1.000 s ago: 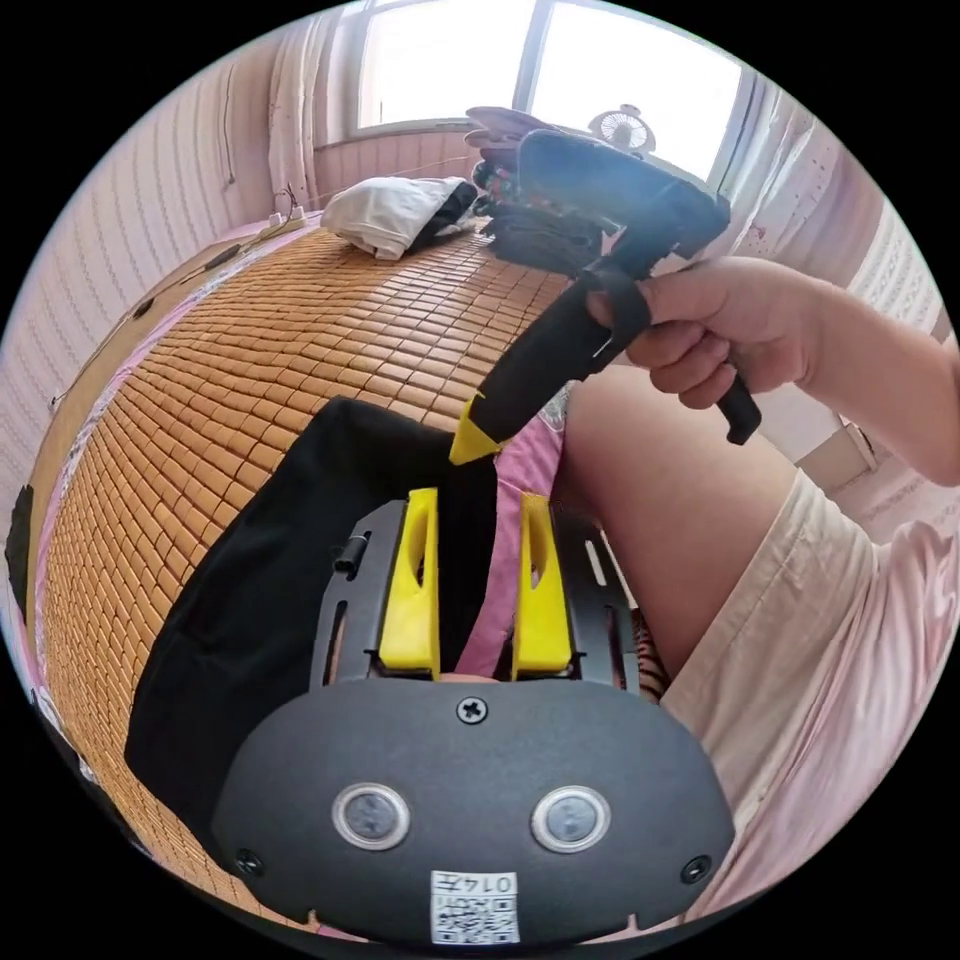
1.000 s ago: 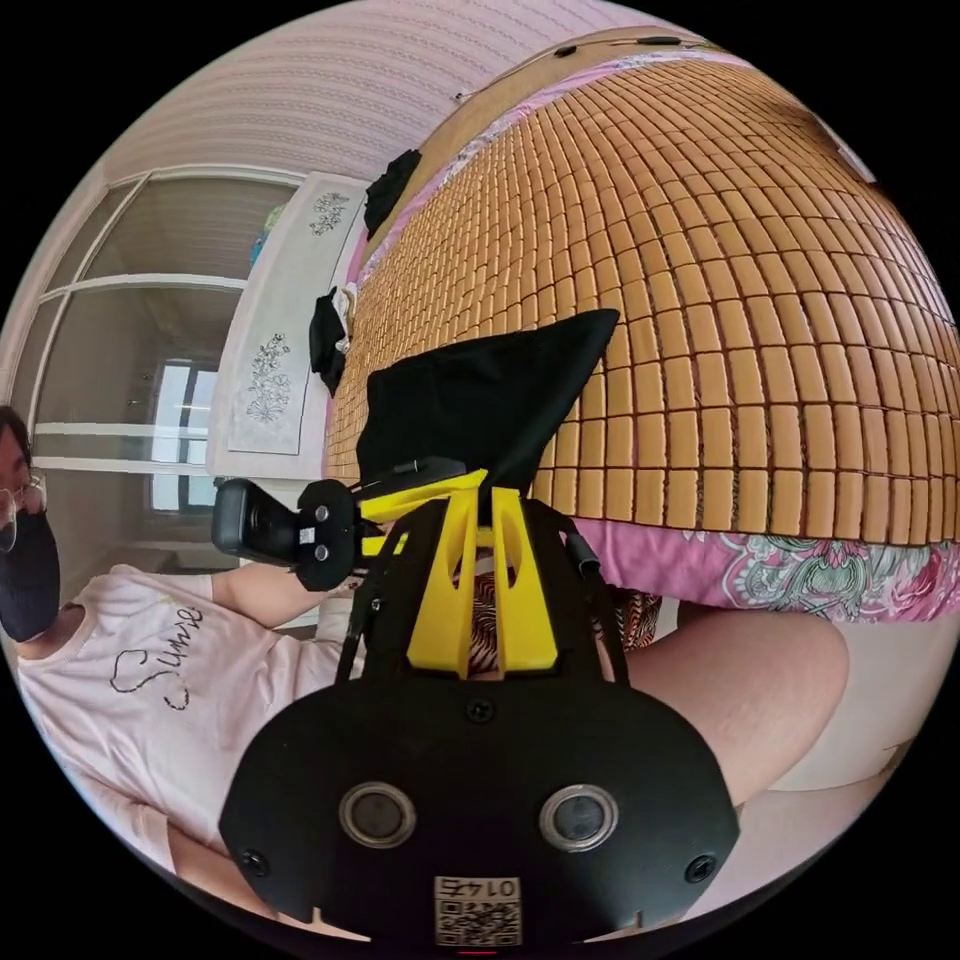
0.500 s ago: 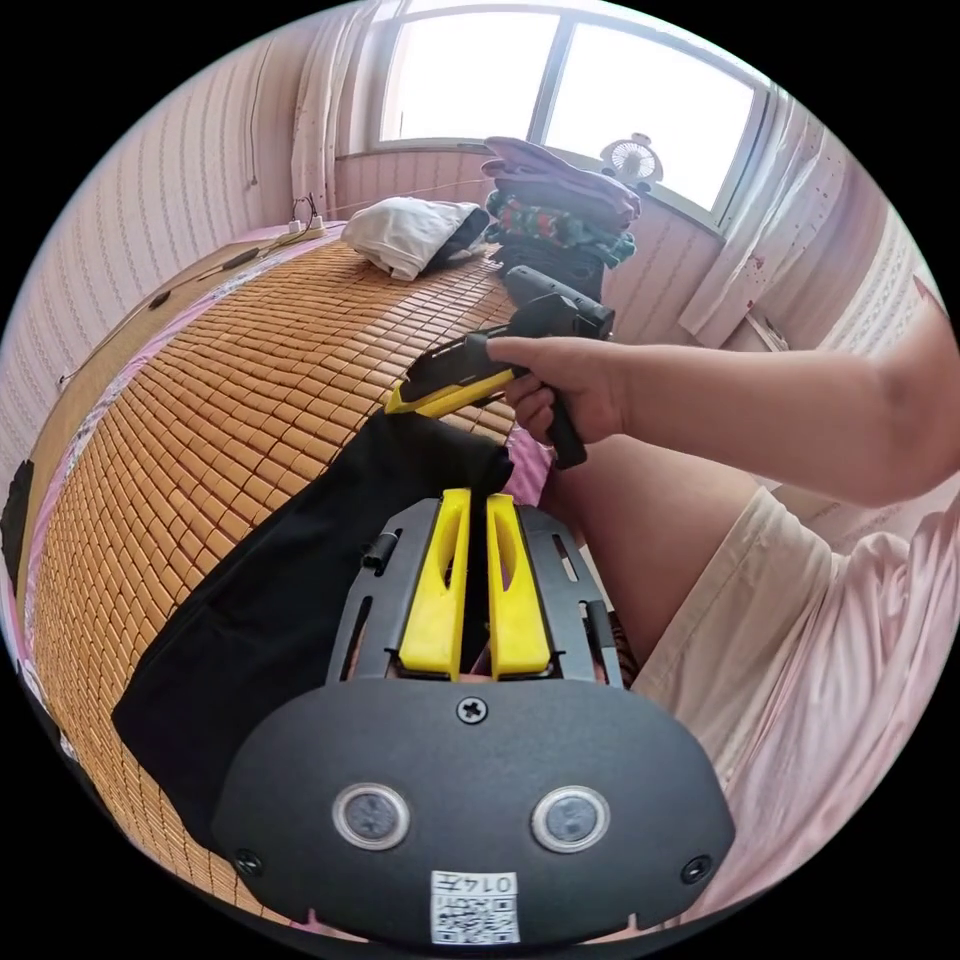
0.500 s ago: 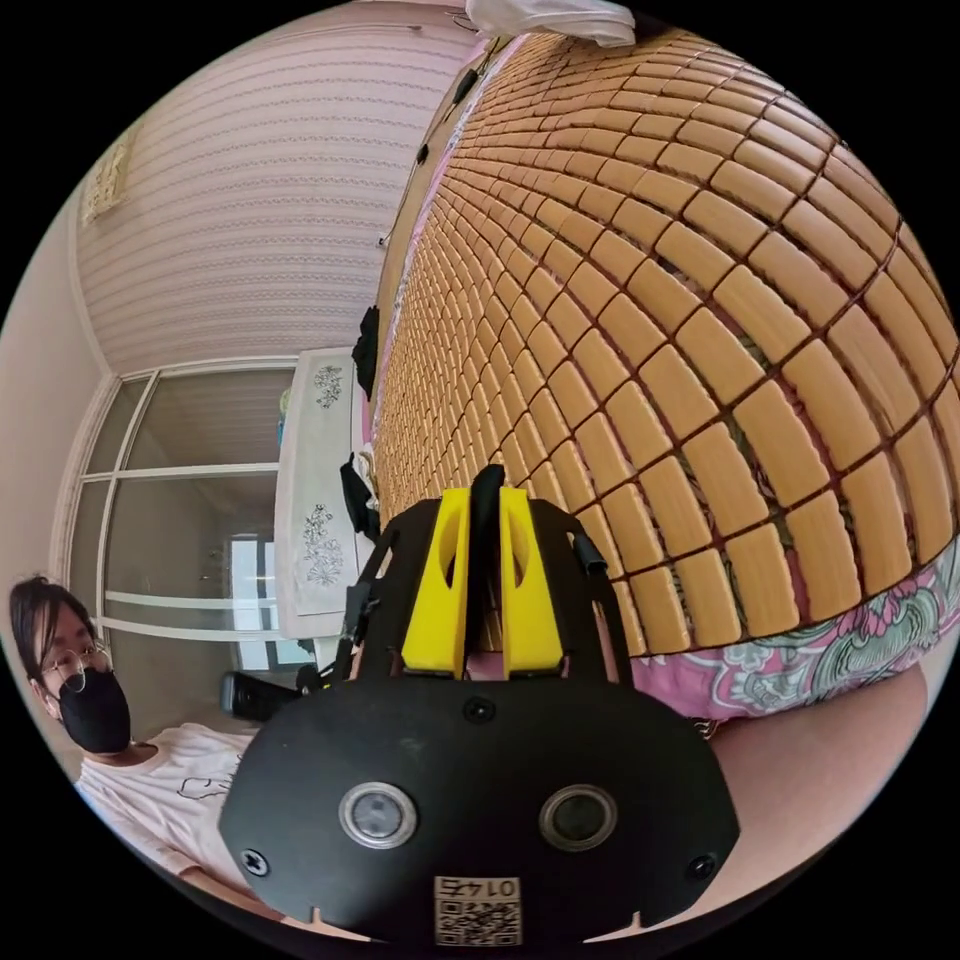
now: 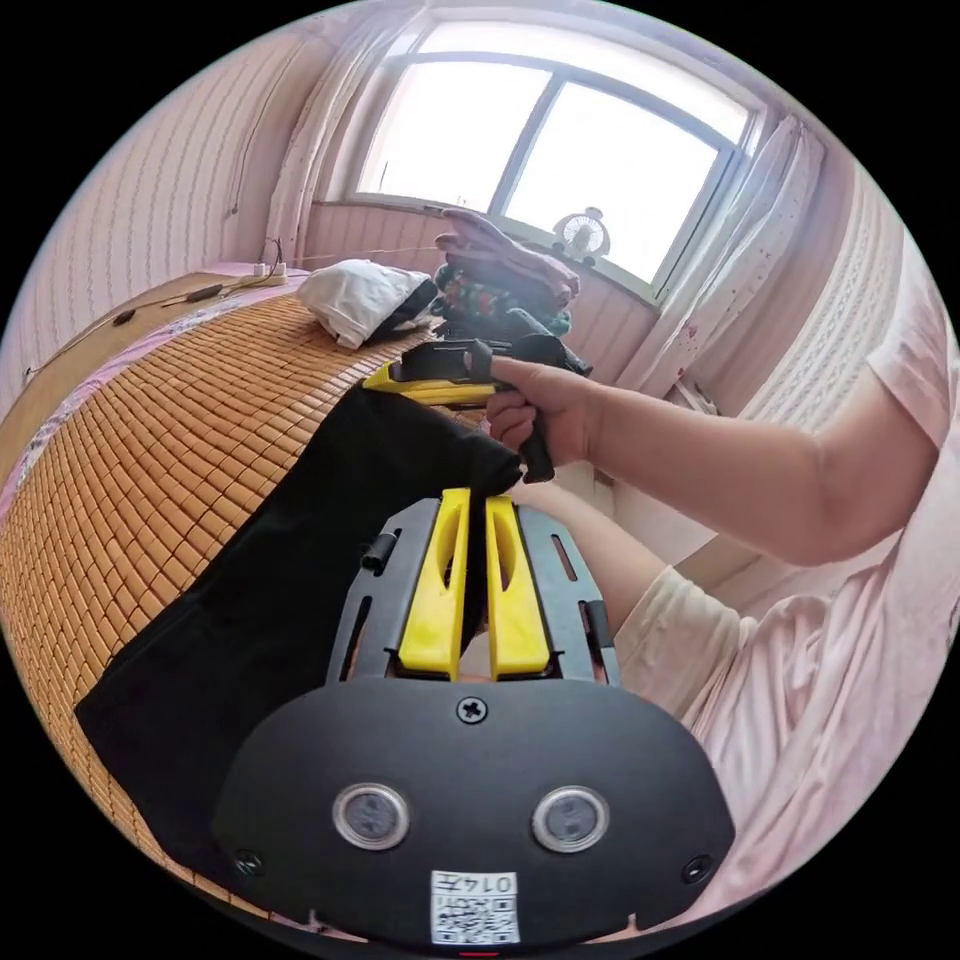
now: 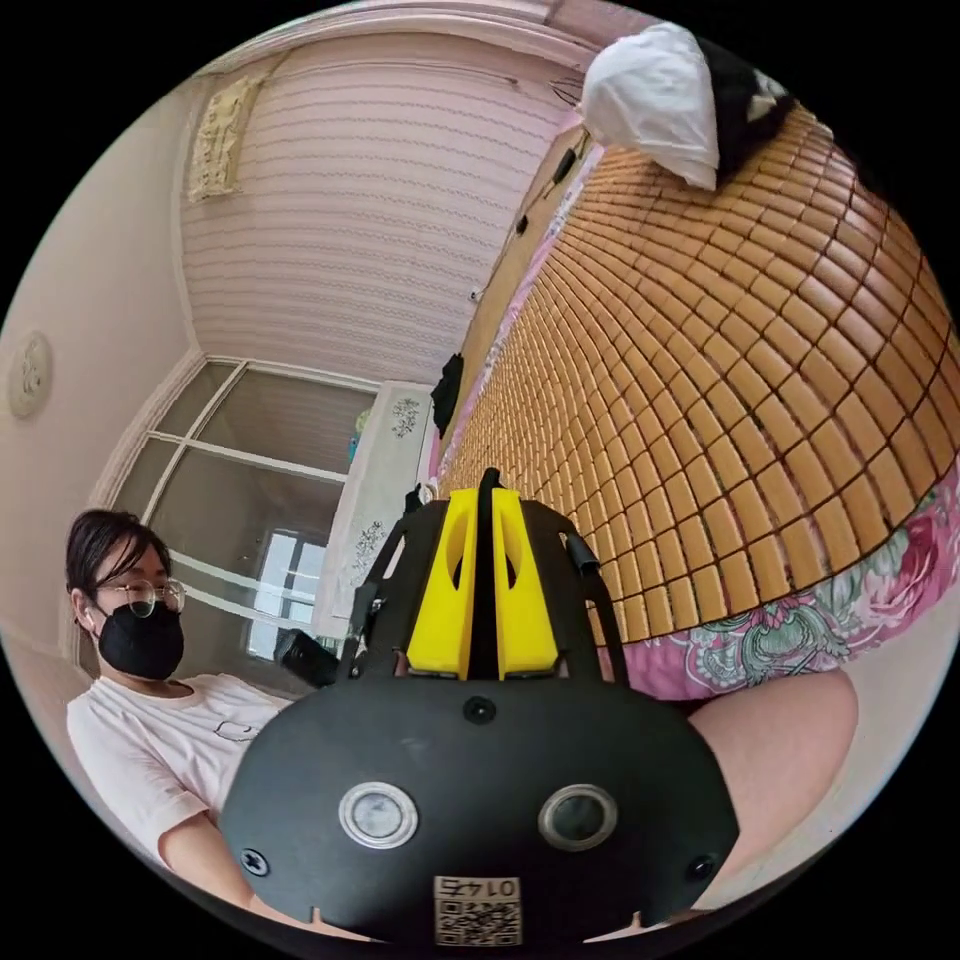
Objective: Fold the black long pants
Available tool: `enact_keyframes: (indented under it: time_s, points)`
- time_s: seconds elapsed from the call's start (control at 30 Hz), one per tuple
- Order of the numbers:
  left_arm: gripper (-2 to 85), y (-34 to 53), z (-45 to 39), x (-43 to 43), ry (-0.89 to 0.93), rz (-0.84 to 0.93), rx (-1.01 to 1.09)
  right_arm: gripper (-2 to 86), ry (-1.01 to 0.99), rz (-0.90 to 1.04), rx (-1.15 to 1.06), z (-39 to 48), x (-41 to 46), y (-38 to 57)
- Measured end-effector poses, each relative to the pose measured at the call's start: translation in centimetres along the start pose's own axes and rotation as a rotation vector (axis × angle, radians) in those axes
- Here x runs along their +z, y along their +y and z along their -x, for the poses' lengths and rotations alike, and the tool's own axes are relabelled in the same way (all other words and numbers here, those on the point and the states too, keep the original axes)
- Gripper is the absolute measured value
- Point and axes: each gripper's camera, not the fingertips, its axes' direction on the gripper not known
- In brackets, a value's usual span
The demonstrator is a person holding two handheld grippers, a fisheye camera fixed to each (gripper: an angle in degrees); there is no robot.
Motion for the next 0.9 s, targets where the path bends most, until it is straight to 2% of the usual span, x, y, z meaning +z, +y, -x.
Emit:
enact_keyframes:
  time_s: [0.07,0.17,0.3,0.4,0.53,0.63,0.8,0.9]
  points:
    - [1.0,-0.7,0.1,-0.7,0.032,-0.074,-0.021,1.6,-0.017,-0.047,-0.067,2.4,-1.5,-0.5]
    - [0.9,-0.8,1.1,-2.5,0.072,-0.164,-0.072,1.6,-0.071,-0.013,-0.143,5.0,-0.2,-1.0]
    - [1.1,1.5,3.8,-7.0,-0.004,-0.213,-0.186,1.7,-0.139,0.103,-0.205,7.3,5.4,-1.1]
    - [1.6,4.2,6.0,-9.8,-0.099,-0.2,-0.295,2.0,-0.11,0.235,-0.232,8.3,11.8,-0.5]
    - [3.6,8.3,8.9,-11.3,-0.263,-0.095,-0.495,3.3,0.025,0.359,-0.257,8.9,19.3,1.4]
    - [6.1,10.8,10.4,-12.3,-0.336,-0.043,-0.615,4.8,0.145,0.433,-0.331,10.0,21.3,2.4]
    - [5.4,12.4,13.0,-13.6,-0.301,0.012,-0.711,7.1,0.41,0.508,-0.545,12.1,18.9,4.4]
    - [5.5,11.6,14.6,-13.3,-0.284,0.01,-0.72,6.9,0.549,0.642,-0.606,12.0,17.3,7.1]
